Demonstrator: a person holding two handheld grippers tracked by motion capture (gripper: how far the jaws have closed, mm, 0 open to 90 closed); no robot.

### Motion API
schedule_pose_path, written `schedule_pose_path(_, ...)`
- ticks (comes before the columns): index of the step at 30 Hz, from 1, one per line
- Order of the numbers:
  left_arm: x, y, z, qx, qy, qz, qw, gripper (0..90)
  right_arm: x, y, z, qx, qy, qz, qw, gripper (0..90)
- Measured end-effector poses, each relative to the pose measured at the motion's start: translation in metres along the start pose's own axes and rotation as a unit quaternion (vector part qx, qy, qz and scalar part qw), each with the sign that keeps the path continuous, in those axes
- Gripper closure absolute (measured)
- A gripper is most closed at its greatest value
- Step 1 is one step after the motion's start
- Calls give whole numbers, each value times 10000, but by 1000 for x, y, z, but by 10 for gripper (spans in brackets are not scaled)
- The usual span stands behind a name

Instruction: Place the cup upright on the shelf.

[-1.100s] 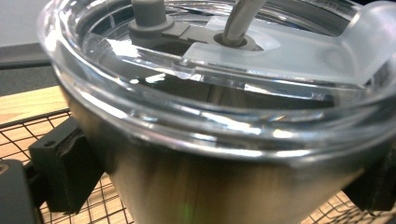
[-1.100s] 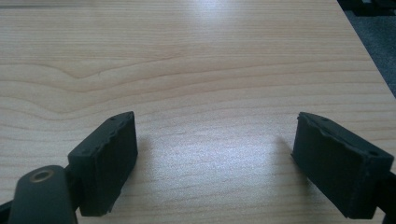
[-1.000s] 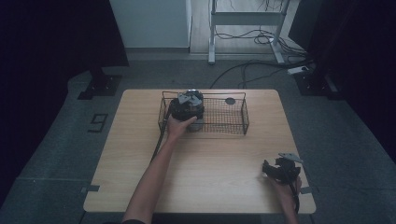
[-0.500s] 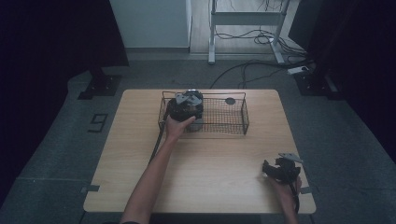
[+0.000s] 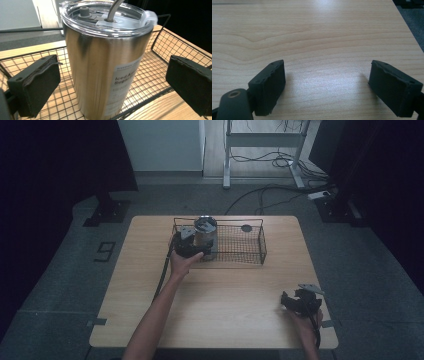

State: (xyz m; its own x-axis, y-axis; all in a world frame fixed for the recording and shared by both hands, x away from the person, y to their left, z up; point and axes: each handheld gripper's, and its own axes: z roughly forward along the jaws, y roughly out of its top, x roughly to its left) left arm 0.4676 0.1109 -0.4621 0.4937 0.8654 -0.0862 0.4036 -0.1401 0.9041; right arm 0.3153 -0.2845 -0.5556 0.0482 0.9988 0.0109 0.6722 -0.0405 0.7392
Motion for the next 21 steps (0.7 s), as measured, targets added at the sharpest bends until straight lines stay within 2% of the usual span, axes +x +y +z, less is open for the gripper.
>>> schedule_pose_path(6, 0, -3, -11, 68, -80, -19, 9999, 7, 0, 0, 0, 2, -1, 1, 10000, 136)
schedule_pose_path(13, -3, -12, -29, 121, -113, 55, 9998, 20, 0, 0, 0, 16, -7, 4, 10000, 136)
schedule_pose_path(18, -8, -24, -52, -7, -136, 87, 9999, 52, 0, 0, 0, 13, -6, 10, 10000, 136)
schedule_pose_path(21, -9, -29, -59, -5, -168, 77, 9998, 61, 0, 0, 0, 13, -6, 11, 10000, 136)
